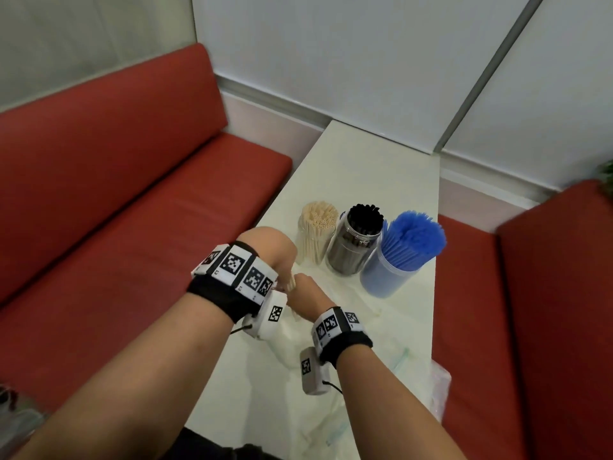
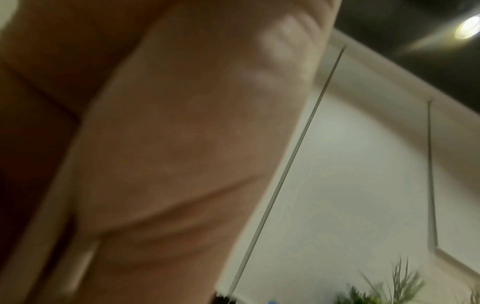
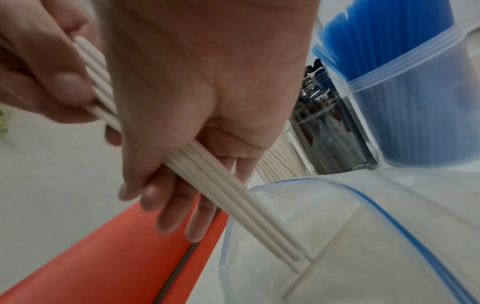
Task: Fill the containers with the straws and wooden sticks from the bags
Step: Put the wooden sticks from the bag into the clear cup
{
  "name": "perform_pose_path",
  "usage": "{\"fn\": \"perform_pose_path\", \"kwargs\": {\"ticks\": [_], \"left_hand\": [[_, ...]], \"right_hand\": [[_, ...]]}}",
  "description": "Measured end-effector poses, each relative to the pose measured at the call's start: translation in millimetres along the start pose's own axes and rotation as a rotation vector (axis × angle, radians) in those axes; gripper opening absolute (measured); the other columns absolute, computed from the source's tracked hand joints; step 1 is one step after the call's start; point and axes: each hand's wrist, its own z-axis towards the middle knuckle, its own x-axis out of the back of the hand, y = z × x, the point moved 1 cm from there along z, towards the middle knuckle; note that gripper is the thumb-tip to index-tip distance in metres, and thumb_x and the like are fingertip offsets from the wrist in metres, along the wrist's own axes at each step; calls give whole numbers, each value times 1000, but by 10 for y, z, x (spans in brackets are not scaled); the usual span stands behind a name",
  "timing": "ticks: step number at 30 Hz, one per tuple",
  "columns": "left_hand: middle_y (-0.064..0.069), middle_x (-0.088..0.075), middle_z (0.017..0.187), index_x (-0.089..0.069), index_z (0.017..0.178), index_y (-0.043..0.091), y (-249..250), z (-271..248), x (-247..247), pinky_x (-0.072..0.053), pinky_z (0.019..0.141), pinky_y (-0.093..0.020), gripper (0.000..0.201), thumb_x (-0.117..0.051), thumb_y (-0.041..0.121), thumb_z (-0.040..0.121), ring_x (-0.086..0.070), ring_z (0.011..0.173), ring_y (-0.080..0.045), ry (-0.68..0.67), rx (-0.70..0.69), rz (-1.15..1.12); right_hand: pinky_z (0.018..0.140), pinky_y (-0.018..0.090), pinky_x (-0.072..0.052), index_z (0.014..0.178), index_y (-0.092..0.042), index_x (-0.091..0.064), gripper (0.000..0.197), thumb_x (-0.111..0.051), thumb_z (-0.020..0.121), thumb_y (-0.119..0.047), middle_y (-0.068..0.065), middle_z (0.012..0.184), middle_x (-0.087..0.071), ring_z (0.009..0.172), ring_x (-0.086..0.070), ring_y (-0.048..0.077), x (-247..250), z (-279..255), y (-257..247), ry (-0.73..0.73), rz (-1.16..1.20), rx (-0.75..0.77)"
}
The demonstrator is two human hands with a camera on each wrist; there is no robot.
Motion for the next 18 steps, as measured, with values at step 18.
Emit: {"fn": "perform_pose_path", "kwargs": {"ticks": [18], "left_hand": [[-14, -68, 89, -64, 97, 6, 51, 317, 251, -53, 93, -52, 55, -37, 53, 101, -65, 89, -34, -27, -366, -1722]], "right_hand": [[46, 26, -37, 55, -18, -47, 44, -74, 89, -28, 0, 47, -39, 42, -37, 15, 1302, -320, -839, 503, 900, 319]]}}
